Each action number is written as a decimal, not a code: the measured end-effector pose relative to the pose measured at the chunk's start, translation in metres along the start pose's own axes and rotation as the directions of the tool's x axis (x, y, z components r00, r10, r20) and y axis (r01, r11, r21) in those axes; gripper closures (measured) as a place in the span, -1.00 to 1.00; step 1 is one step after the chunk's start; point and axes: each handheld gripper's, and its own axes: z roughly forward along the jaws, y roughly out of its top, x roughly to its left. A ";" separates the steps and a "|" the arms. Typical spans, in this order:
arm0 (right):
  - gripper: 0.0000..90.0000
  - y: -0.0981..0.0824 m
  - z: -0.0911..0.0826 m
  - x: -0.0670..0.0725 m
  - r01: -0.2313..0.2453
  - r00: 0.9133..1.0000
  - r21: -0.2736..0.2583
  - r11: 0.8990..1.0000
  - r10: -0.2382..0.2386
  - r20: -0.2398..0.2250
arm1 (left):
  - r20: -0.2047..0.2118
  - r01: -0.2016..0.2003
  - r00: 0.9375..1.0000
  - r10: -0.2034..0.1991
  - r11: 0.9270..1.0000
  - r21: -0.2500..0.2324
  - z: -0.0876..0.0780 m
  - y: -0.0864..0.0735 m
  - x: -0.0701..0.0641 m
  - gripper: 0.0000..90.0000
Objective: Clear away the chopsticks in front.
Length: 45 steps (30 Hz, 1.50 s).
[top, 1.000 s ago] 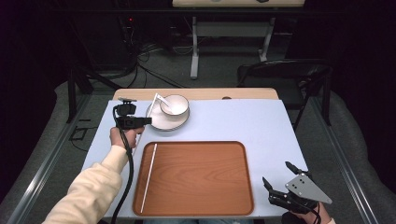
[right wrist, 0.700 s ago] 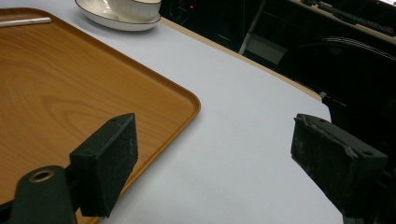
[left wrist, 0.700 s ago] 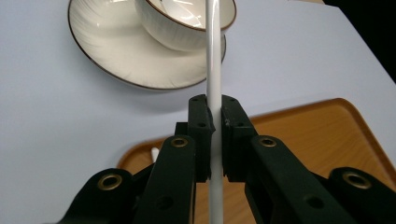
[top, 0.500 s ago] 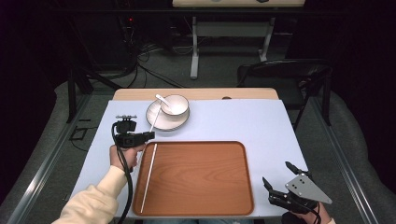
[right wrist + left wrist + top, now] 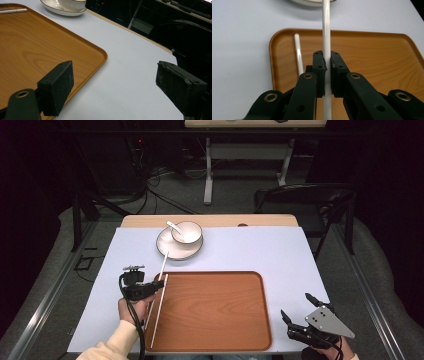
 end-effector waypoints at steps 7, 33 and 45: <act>-0.68 0.000 0.000 0.000 0.001 1.000 -0.001 1.000 -0.001 0.000 | -0.053 0.047 0.998 -0.044 0.997 0.053 0.009 -0.026 0.007 0.88; -0.68 0.000 0.000 0.000 0.000 1.000 -0.002 1.000 0.000 0.000 | -0.064 0.014 0.998 -0.008 0.996 0.089 0.013 -0.030 0.011 0.65; -0.68 0.000 0.000 0.000 0.011 1.000 0.003 1.000 -0.011 -0.007 | -0.039 -0.220 0.974 0.224 0.971 0.090 0.003 -0.004 0.004 -0.35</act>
